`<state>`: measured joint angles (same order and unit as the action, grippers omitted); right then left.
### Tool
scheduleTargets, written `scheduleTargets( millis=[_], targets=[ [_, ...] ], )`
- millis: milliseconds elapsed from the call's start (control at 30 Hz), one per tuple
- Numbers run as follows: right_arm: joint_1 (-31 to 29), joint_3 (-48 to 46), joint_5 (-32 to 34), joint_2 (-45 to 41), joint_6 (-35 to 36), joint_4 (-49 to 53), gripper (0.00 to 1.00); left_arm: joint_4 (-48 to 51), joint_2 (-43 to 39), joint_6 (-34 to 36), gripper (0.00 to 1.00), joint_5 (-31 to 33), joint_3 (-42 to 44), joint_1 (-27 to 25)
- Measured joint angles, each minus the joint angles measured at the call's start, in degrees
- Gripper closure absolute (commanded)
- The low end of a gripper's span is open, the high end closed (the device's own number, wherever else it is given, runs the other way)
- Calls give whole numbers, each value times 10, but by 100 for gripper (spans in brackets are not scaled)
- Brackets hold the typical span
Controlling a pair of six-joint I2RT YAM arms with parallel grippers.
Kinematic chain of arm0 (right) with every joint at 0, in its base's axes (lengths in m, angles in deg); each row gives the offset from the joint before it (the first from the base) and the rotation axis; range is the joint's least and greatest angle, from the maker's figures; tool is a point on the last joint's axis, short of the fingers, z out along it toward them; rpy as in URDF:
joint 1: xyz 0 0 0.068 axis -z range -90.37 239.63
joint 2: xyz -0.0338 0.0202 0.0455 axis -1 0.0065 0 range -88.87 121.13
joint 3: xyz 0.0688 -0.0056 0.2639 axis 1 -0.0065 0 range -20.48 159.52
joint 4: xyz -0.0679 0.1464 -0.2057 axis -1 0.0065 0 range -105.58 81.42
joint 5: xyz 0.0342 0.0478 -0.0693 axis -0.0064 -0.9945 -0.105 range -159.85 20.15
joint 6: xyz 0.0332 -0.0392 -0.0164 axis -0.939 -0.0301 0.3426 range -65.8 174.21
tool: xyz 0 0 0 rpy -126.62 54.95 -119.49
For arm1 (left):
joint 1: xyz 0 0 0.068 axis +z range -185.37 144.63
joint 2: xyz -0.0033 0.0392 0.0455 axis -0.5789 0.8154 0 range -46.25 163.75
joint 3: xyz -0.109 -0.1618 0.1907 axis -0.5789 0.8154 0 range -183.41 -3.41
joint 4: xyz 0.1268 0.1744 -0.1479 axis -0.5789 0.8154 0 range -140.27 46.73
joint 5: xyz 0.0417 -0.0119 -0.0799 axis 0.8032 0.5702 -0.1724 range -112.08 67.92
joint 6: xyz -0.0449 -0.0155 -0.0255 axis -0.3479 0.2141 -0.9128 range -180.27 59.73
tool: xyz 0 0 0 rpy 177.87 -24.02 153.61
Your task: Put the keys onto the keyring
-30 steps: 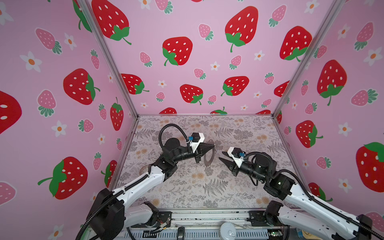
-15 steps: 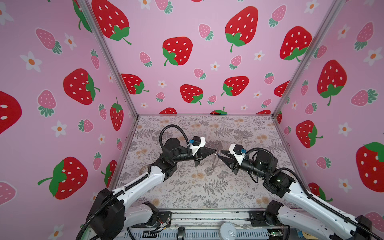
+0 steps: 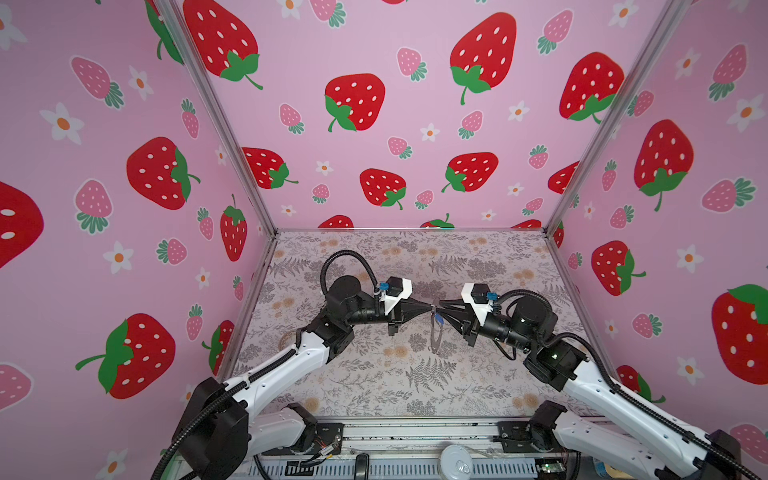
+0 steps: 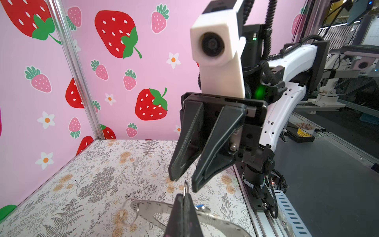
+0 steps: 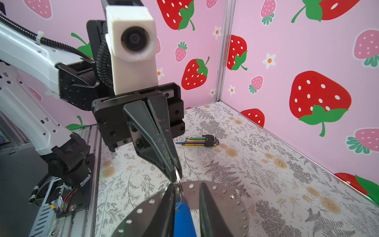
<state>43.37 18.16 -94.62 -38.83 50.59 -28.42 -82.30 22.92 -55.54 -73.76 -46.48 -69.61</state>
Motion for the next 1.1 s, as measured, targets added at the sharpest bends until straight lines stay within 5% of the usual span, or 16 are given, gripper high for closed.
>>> scheduleTargets(
  millis=[933,1000,1100],
  targets=[
    [13,0,-70,17,-25,-12,100,2,0,1,100,-14,0,0],
    [15,0,-70,18,-24,-7,100,18,-3,17,82,-12,-2,0],
    [17,2,-70,18,-21,17,100,98,-19,74,73,8,-18,0]
  ],
)
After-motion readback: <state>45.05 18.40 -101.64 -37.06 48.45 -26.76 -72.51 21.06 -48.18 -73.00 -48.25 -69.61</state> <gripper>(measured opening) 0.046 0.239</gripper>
